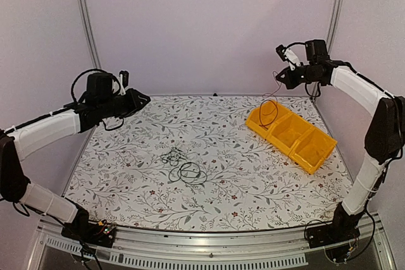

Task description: Untangle the cables

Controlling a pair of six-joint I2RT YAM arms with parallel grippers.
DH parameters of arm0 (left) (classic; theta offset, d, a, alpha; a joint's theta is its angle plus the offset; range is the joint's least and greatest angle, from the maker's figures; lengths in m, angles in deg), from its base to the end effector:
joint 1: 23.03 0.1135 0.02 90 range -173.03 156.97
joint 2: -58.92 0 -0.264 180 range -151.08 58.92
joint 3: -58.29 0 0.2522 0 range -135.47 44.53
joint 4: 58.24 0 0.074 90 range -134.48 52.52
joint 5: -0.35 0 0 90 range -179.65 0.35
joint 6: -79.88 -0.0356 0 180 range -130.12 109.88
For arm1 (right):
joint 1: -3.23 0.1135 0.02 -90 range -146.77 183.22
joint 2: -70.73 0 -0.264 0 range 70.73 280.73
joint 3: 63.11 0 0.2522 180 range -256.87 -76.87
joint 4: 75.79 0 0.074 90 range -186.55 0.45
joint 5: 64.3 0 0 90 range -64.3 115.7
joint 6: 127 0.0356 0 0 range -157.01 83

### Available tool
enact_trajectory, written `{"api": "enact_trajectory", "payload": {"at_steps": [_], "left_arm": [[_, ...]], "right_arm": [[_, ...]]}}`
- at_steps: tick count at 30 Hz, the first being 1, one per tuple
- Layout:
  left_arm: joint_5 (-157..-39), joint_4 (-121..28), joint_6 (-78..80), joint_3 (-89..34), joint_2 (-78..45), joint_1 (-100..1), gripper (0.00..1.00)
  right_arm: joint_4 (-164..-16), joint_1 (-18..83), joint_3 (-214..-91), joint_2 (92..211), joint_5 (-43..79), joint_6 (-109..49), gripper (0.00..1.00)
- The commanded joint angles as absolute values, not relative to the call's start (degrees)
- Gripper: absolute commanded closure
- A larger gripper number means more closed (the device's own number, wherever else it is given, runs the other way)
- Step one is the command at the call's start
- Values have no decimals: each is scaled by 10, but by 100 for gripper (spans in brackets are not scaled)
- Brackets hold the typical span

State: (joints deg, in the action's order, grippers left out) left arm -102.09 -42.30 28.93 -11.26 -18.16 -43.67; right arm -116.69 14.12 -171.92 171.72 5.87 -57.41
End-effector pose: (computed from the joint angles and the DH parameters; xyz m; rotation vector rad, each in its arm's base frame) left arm 0.2881 -0.1167 0.2944 -0.1856 2.0730 -0.8740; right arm 0.4006 0.0894 0.3483 -0.7626 1.9802 0.2730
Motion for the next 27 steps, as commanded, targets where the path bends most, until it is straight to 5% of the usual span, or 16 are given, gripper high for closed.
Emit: {"api": "enact_trajectory", "payload": {"at_steps": [1,22,27], "left_arm": [[-1025,-435,286,-123,-185,-442,82],[-997,-406,312,-85,-132,-444,78],[-994,-399,317,-86,-128,-445,76]], "right_arm": [[-1191,139,-1709,1756,49,-609,100],[-1202,139,-1800,1970,72,-616,100],[-1218,139,-1815,1992,55,-619,90]]}}
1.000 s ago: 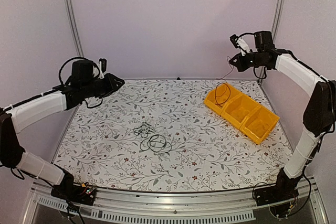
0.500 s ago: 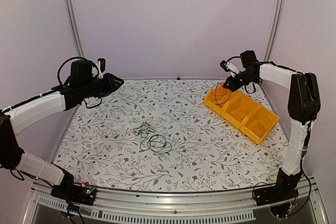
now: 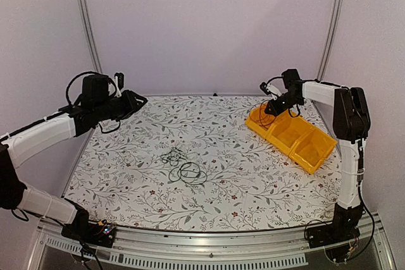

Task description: Untangle the cables

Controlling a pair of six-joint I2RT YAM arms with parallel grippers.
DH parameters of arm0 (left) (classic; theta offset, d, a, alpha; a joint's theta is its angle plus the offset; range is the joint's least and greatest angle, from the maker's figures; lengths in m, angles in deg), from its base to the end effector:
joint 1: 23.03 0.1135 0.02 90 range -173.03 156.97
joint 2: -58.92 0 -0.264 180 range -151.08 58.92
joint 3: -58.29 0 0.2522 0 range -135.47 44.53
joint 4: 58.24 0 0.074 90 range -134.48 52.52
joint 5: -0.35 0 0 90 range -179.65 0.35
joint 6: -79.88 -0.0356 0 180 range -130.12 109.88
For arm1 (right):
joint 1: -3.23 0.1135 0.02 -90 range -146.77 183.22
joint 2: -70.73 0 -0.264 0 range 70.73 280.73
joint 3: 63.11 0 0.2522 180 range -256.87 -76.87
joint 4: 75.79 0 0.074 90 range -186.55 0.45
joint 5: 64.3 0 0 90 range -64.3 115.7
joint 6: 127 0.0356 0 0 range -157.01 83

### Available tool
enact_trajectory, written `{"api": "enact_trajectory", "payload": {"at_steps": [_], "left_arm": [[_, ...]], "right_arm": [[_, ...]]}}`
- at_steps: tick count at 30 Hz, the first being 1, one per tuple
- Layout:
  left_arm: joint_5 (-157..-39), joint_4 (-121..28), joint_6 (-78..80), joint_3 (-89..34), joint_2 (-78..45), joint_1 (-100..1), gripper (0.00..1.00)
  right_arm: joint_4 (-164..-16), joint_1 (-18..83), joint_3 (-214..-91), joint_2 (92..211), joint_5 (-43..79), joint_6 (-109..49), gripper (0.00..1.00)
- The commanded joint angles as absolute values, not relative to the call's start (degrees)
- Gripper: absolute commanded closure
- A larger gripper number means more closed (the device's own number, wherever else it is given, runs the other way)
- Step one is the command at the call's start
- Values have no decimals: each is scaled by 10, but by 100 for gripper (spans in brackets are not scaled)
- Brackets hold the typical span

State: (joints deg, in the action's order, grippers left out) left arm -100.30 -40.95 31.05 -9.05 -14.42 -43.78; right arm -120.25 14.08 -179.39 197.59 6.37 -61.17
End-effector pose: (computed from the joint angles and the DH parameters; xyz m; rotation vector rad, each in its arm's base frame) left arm 0.2738 -0.1108 0.2970 -0.2426 2.0652 -0.8687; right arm 0.4770 0.1034 0.1902 -0.8731 2.3254 0.3290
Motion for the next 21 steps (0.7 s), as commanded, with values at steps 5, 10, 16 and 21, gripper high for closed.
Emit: {"api": "enact_trajectory", "payload": {"at_steps": [5,10,16,21], "left_arm": [[-990,-401,321,-73,-130,-446,73],[-995,-405,322,-70,-143,-446,70],[-1006,-400,291,-68,-163,-446,68],[-1032,-374,269,-63,-184,-448,67]], "right_arm": [[-1251,139,-1828,1990,57,-634,90],[-1256,139,-1802,1944,64,-635,73],[-1262,138,-1752,1862,80,-652,65],[-1266,138,-1699,1766,48,-663,61]]}}
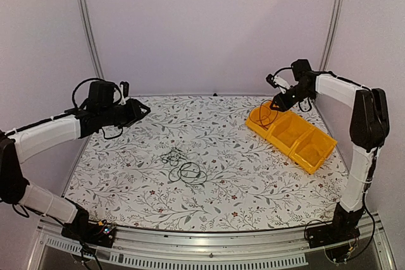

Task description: Untangle the cables

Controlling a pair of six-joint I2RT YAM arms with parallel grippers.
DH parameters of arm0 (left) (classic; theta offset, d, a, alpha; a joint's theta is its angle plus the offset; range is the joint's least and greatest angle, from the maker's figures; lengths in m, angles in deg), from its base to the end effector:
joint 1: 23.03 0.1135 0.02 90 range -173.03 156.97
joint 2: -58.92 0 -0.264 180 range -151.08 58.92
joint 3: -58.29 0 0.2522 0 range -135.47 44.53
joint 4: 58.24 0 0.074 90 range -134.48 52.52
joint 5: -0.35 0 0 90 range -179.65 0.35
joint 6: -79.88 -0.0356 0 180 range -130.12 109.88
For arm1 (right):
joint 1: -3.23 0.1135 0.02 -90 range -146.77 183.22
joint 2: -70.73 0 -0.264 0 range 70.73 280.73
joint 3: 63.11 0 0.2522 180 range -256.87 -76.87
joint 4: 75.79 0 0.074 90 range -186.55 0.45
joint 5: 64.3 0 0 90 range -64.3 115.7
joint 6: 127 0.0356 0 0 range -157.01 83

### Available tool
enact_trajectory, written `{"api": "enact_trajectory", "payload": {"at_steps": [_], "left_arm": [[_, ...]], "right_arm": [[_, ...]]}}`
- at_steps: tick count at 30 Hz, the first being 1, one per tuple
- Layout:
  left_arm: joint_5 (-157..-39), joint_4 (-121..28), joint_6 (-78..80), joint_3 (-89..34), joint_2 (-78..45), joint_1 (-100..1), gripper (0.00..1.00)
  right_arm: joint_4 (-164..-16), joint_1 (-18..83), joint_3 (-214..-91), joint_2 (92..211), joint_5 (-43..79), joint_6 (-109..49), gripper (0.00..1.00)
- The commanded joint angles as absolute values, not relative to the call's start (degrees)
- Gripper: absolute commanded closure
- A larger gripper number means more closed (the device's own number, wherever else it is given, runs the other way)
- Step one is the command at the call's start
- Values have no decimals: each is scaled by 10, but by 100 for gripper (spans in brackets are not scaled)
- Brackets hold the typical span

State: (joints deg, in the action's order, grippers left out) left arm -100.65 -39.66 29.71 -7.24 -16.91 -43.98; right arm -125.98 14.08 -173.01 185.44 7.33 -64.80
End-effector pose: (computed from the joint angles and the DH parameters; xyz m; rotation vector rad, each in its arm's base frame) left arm 0.2767 -0.1132 0.2718 -0.2346 2.1644 -0.8298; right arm 0.4335 0.0945 0.2439 -0.9398 2.2978 0.2813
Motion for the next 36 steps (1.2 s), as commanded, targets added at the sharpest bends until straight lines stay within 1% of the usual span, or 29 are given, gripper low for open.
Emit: {"api": "enact_trajectory", "payload": {"at_steps": [1,3,4,6,9,14,16,19,23,29,36], "left_arm": [[-1040,-370,265,-60,-187,-449,67],[-1059,-356,251,-56,-195,-455,67],[-1068,-345,243,-56,-199,-459,67],[-1082,-323,225,-55,-207,-475,67],[-1102,-304,204,-50,-224,-508,67],[-1125,-284,168,-78,-283,-576,61],[-1111,-275,144,-98,-309,-602,58],[-1084,-265,109,-129,-343,-624,57],[-1068,-246,81,-161,-381,-627,58],[-1081,-233,54,-190,-415,-630,61],[-1083,-205,16,-225,-449,-637,61]], "right_arm": [[-1266,138,-1692,1750,21,-667,60],[-1254,139,-1665,1690,-60,-692,59],[-1234,141,-1646,1668,-83,-716,57],[-1195,154,-1607,1621,-94,-733,51],[-1184,200,-1564,1585,-95,-765,51],[-1198,289,-1513,1604,-74,-766,51],[-1185,308,-1488,1605,-86,-746,51],[-1179,329,-1464,1609,-103,-724,51],[-1174,335,-1460,1615,-110,-708,51],[-1166,335,-1458,1618,-96,-702,50],[-1157,335,-1450,1619,-89,-701,50]]}}
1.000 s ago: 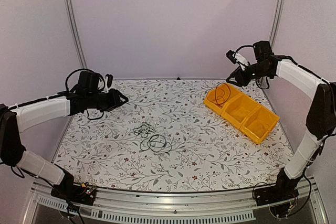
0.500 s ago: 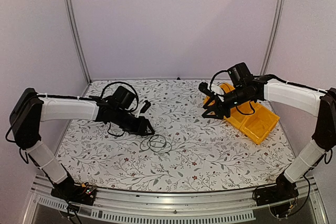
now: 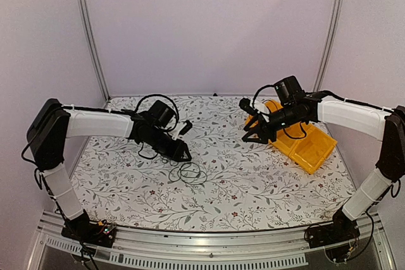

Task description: Untangle the cables

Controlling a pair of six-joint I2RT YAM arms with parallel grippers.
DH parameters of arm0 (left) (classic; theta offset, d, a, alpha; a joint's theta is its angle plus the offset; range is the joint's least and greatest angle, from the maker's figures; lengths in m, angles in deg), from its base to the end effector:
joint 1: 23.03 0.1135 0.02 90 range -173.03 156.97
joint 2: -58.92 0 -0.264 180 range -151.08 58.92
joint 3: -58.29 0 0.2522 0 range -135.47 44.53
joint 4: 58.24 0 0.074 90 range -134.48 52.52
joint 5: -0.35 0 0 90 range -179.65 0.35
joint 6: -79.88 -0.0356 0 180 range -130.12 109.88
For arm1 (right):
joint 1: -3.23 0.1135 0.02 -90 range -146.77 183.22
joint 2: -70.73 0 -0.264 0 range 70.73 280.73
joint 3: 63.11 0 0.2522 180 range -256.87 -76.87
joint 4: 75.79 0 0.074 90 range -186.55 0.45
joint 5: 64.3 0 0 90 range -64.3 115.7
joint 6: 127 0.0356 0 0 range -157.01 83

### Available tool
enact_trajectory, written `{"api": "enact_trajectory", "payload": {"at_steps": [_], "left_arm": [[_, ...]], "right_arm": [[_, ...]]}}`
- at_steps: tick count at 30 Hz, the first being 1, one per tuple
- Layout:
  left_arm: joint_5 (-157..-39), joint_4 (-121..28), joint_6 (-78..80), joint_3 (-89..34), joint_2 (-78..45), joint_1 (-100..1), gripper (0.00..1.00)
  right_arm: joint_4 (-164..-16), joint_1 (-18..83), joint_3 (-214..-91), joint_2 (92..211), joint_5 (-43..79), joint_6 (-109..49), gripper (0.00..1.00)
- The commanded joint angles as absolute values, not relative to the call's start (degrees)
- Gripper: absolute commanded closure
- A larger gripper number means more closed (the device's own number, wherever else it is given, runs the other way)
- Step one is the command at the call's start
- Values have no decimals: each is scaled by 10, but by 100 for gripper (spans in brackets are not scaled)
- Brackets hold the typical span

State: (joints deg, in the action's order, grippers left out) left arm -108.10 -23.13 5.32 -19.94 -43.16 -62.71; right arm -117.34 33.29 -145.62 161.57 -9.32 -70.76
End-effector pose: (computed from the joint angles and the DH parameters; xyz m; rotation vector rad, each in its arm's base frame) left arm 0.2710 -0.2395 0.1773 0.6893 2.6270 -0.7393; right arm 0.2839 0.1879 0.2621 -1.4633 1.8408 0.7091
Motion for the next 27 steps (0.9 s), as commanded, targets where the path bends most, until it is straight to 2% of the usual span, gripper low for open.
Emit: {"api": "enact_trajectory", "payload": {"at_steps": [1,7,12,16,18,27], "left_arm": [[-1082,-198,10,-230,-453,-638,61],[-1046,-172,-5,-240,-472,-643,70],[-1033,-161,-8,-246,-481,-643,87],[-1040,-166,-7,-246,-479,-642,97],[-1038,-164,-7,-247,-476,-643,100],[-1042,-109,-5,-283,-414,-643,100]], "right_arm": [[-1156,335,-1449,1619,-87,-701,50],[-1150,335,-1444,1618,-81,-701,50],[-1147,335,-1442,1620,-77,-698,49],[-1144,335,-1445,1626,-76,-696,49],[-1144,335,-1447,1630,-76,-695,49],[-1149,335,-1468,1644,-83,-692,49]]}}
